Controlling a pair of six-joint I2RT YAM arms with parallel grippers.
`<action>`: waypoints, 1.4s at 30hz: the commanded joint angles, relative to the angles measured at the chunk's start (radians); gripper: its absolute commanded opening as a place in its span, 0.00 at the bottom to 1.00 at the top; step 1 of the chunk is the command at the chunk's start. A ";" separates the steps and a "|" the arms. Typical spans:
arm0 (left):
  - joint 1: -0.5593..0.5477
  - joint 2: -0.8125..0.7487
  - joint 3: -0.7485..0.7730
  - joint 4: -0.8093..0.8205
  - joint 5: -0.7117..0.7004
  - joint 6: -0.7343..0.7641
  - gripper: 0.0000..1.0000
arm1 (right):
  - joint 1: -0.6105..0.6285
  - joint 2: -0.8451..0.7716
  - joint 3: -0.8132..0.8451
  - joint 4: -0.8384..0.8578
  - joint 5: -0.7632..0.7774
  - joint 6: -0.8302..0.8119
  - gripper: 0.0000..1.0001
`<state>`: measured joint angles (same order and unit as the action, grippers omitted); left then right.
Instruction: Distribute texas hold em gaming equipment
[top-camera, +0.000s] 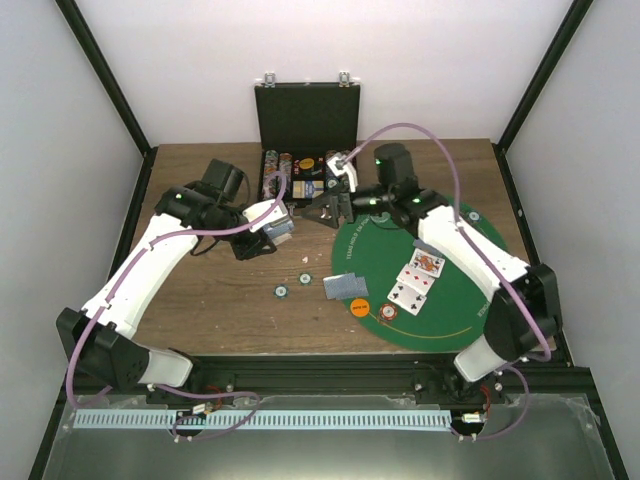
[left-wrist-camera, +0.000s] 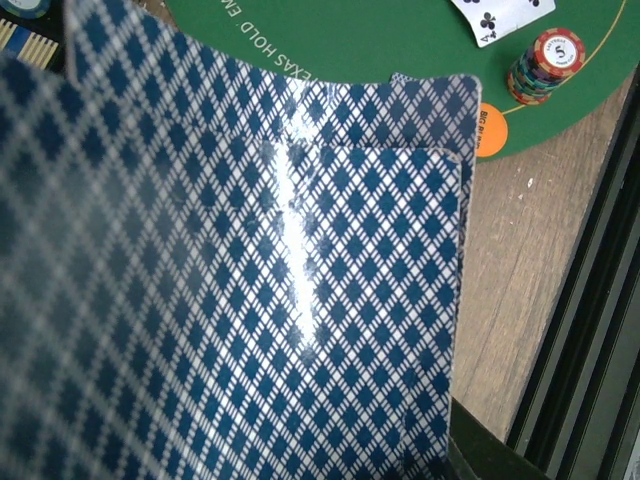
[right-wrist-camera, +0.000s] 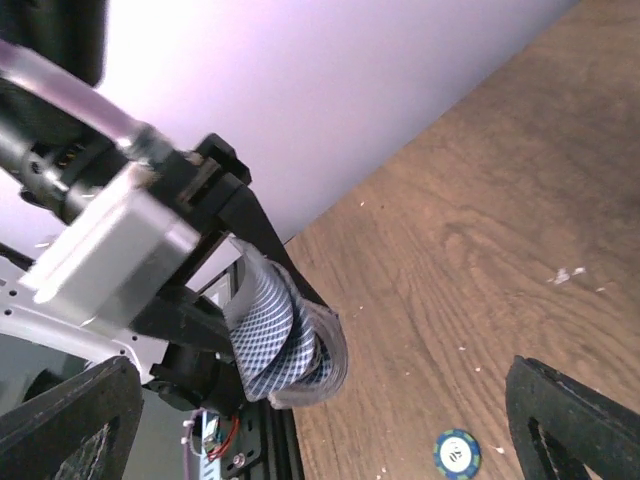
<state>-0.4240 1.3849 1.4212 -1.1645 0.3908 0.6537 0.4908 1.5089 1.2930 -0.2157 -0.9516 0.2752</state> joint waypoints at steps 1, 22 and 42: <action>-0.001 -0.009 0.032 -0.011 0.039 -0.008 0.36 | 0.068 0.094 0.087 0.041 -0.049 0.002 1.00; -0.001 -0.013 0.026 -0.003 0.047 -0.006 0.35 | 0.163 0.250 0.190 0.044 0.101 0.016 0.94; -0.001 -0.017 0.013 0.009 0.026 -0.009 0.35 | 0.160 0.140 0.190 -0.153 0.376 -0.073 0.59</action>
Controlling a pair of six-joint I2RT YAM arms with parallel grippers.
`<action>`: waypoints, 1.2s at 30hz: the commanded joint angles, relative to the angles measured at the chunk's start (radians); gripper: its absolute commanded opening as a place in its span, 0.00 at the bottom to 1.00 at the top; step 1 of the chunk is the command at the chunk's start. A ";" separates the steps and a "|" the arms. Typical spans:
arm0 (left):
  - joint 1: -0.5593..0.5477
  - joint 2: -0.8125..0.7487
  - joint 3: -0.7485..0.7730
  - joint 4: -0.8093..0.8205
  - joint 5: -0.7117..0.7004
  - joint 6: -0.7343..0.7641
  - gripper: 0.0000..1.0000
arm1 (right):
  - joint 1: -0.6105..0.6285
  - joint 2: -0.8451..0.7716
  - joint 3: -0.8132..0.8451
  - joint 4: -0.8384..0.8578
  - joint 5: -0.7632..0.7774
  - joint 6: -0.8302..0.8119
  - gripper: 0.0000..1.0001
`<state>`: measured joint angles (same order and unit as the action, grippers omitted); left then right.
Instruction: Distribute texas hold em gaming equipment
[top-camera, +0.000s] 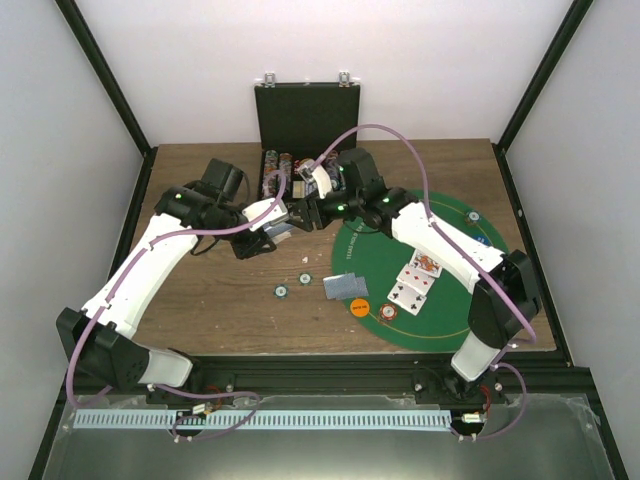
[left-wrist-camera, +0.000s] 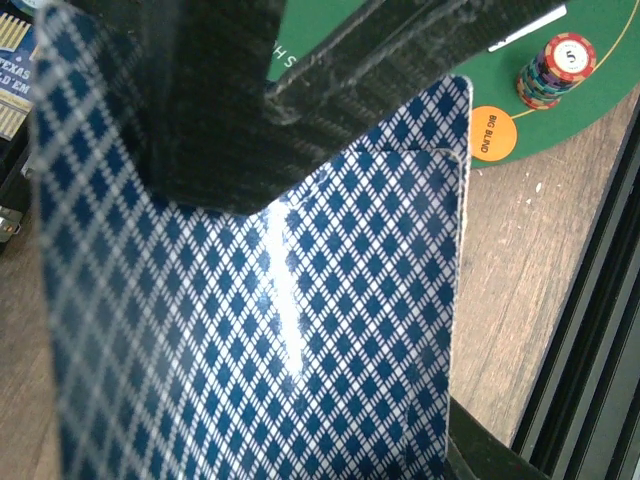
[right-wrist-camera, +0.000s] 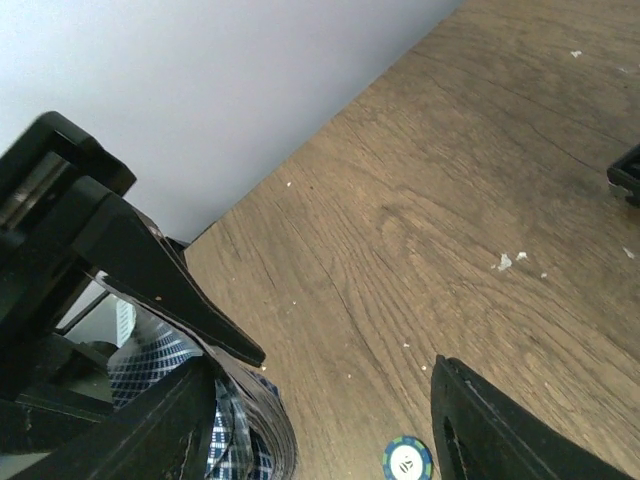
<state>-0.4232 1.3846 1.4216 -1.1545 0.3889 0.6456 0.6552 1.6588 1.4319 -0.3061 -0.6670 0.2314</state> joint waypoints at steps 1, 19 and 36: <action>-0.002 -0.017 0.012 -0.001 0.030 0.000 0.35 | -0.005 -0.006 0.059 -0.077 0.100 -0.037 0.59; -0.002 -0.016 0.023 -0.008 0.033 0.001 0.35 | -0.002 0.127 0.123 -0.017 -0.152 -0.063 0.82; -0.001 -0.021 0.010 0.003 0.020 0.002 0.35 | -0.017 0.031 0.099 -0.150 0.121 -0.087 0.61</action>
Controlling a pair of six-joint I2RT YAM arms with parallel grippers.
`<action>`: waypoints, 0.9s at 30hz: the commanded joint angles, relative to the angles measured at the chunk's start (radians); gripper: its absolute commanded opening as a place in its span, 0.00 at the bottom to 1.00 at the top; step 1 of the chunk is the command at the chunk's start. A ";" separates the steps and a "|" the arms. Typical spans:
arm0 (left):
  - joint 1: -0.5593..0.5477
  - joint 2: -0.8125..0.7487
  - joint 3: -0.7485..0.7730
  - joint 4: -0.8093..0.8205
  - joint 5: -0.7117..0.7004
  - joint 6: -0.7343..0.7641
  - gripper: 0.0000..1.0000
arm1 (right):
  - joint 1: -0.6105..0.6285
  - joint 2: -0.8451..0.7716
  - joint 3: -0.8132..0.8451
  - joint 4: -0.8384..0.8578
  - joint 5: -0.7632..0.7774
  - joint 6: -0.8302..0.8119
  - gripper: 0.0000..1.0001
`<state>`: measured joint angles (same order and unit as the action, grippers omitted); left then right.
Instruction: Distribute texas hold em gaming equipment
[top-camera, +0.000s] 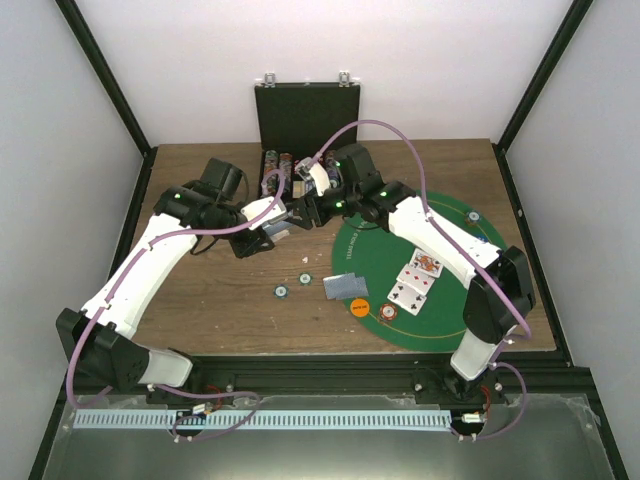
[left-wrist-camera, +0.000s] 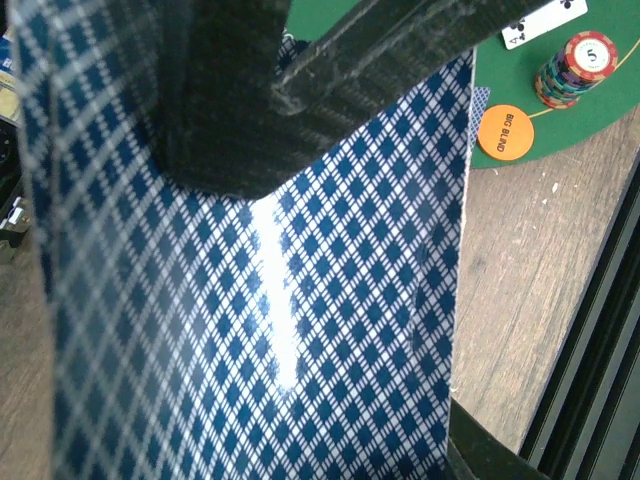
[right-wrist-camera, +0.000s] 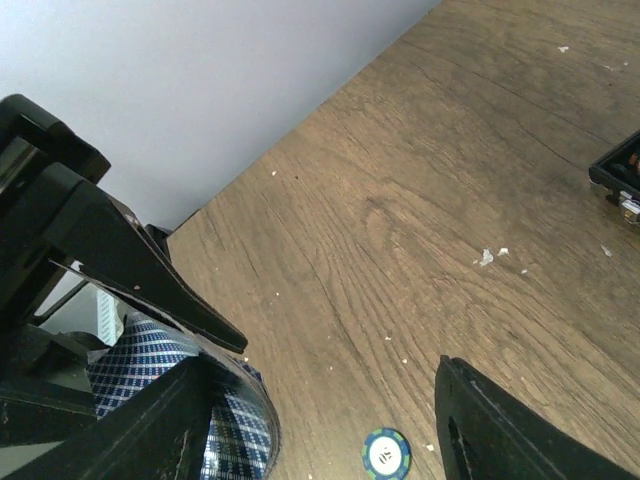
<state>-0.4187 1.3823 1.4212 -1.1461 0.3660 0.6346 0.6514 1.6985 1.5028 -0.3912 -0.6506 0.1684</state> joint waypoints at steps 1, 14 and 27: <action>-0.006 -0.019 0.009 -0.006 0.043 0.012 0.35 | -0.013 -0.010 0.036 -0.074 0.100 -0.027 0.60; -0.007 -0.019 -0.002 0.002 0.034 0.011 0.35 | -0.013 -0.063 0.033 -0.040 -0.120 -0.040 0.12; -0.006 -0.025 -0.008 0.003 0.027 0.011 0.35 | -0.027 -0.119 0.076 -0.152 0.002 -0.083 0.01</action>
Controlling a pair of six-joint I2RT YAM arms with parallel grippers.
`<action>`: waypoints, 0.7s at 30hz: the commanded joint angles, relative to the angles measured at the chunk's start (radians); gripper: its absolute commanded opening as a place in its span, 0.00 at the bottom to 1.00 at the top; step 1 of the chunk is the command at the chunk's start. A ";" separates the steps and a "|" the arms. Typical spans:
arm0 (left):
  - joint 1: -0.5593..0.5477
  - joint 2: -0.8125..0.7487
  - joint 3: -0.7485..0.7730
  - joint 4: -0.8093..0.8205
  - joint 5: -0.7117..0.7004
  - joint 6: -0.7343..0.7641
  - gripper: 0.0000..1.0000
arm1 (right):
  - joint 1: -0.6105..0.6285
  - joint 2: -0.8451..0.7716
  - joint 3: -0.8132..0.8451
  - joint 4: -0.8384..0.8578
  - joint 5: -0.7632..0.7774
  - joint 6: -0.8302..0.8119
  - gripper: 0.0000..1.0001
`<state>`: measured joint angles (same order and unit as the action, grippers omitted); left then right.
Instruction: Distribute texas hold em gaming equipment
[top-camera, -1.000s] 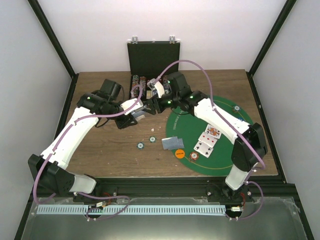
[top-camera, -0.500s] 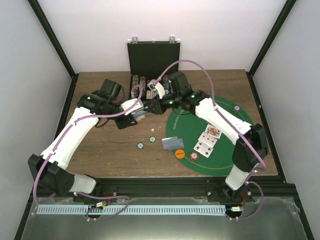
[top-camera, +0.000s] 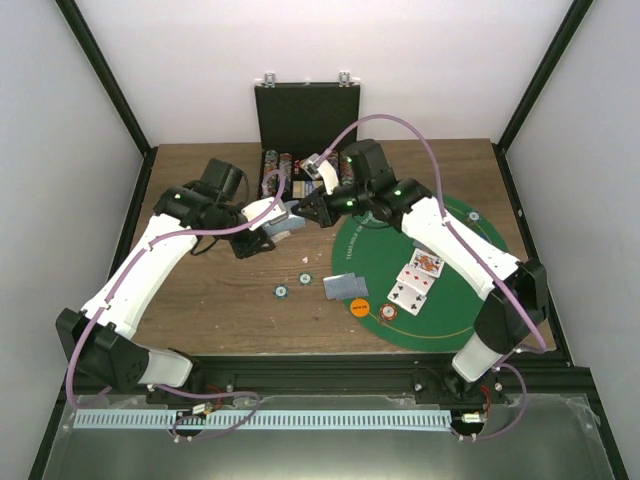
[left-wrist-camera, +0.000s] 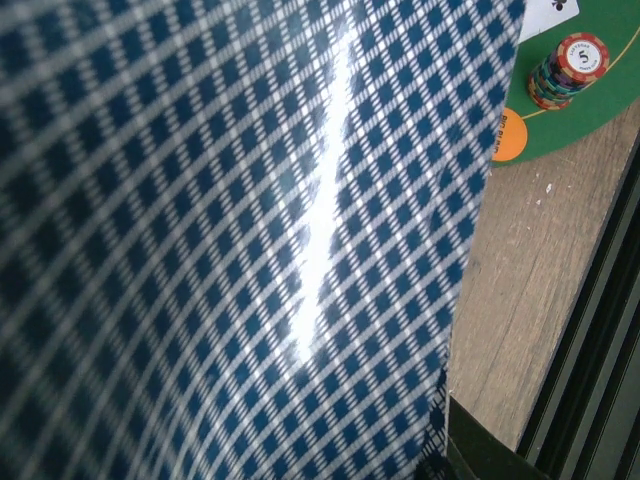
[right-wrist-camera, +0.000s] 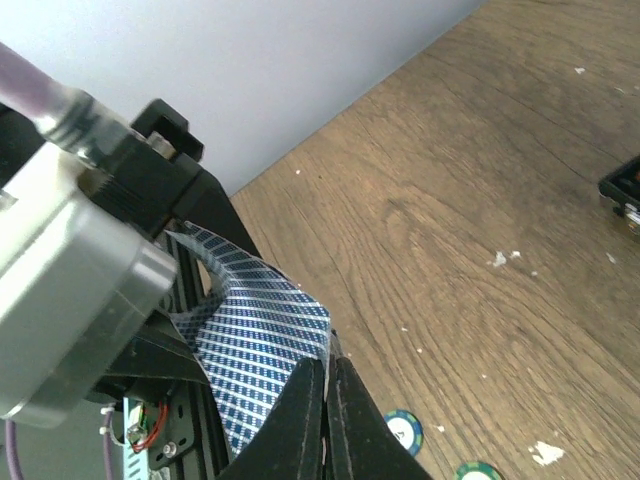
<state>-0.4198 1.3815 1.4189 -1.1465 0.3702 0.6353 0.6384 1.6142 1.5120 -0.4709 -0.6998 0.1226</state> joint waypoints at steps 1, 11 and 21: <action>-0.005 -0.025 -0.005 0.003 0.024 0.011 0.35 | -0.023 -0.042 0.076 -0.086 0.052 -0.045 0.01; -0.005 -0.022 -0.002 0.007 0.024 0.005 0.35 | -0.200 -0.219 0.034 -0.043 -0.055 -0.013 0.01; -0.005 -0.026 -0.017 0.011 0.033 0.003 0.35 | -0.672 -0.185 -0.149 -0.067 0.202 0.104 0.01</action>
<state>-0.4198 1.3769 1.4109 -1.1461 0.3767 0.6353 0.1036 1.3148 1.4212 -0.4831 -0.5964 0.1970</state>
